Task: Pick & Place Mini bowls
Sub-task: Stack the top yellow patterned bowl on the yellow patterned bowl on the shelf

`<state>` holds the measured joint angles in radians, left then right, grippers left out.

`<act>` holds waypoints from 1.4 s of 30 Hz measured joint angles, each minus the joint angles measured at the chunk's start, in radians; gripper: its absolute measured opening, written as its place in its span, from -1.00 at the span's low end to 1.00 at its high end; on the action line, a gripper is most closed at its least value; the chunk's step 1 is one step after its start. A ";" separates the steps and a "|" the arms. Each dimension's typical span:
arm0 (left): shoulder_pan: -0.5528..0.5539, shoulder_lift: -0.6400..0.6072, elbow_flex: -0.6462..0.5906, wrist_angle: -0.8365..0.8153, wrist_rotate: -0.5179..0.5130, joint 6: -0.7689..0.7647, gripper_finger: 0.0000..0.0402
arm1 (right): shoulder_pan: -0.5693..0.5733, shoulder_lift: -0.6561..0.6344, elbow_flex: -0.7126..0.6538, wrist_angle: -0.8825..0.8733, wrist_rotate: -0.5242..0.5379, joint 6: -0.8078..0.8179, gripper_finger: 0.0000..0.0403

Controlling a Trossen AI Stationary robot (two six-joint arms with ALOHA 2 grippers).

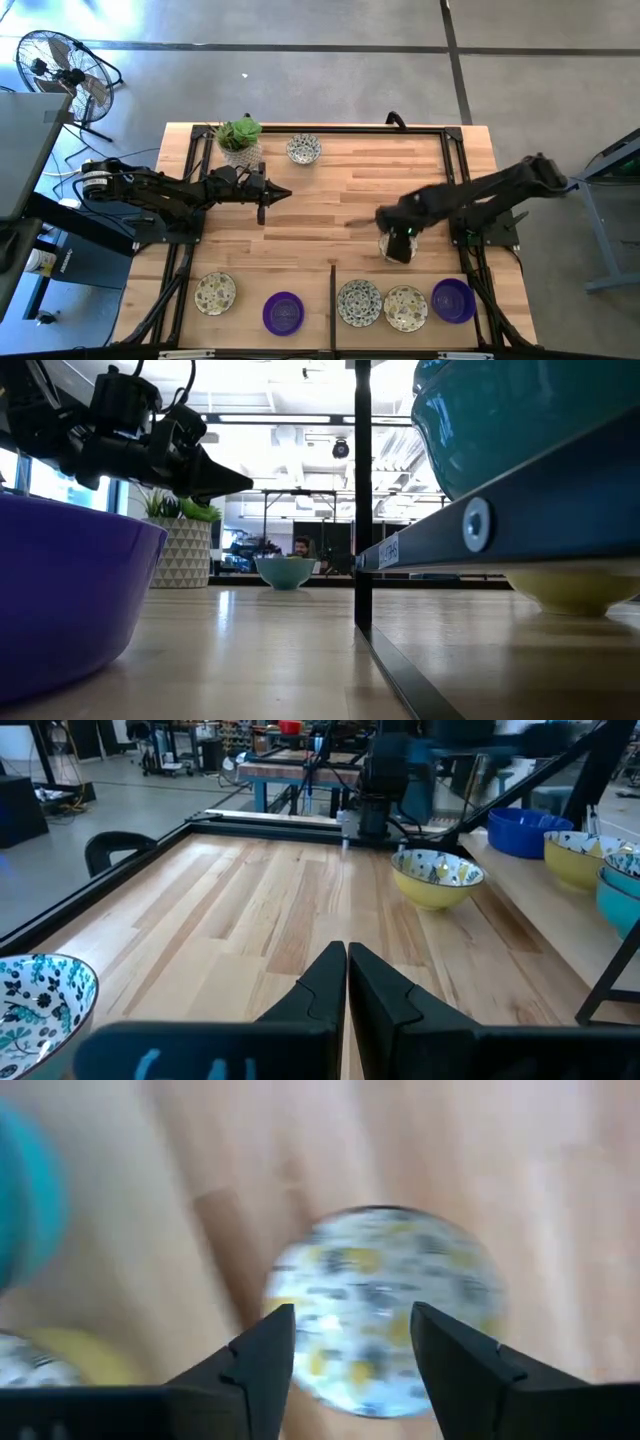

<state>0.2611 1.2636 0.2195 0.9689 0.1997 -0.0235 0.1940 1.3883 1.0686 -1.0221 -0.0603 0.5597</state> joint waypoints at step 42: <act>0.000 0.000 0.000 0.001 -0.003 0.016 -0.94 | -0.364 -0.087 -0.517 0.474 -0.327 -0.225 -0.95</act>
<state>0.2615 1.2636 0.2195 0.9699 0.1967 -0.0074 -0.1704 1.3016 0.5514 -0.5478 -0.3877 0.3345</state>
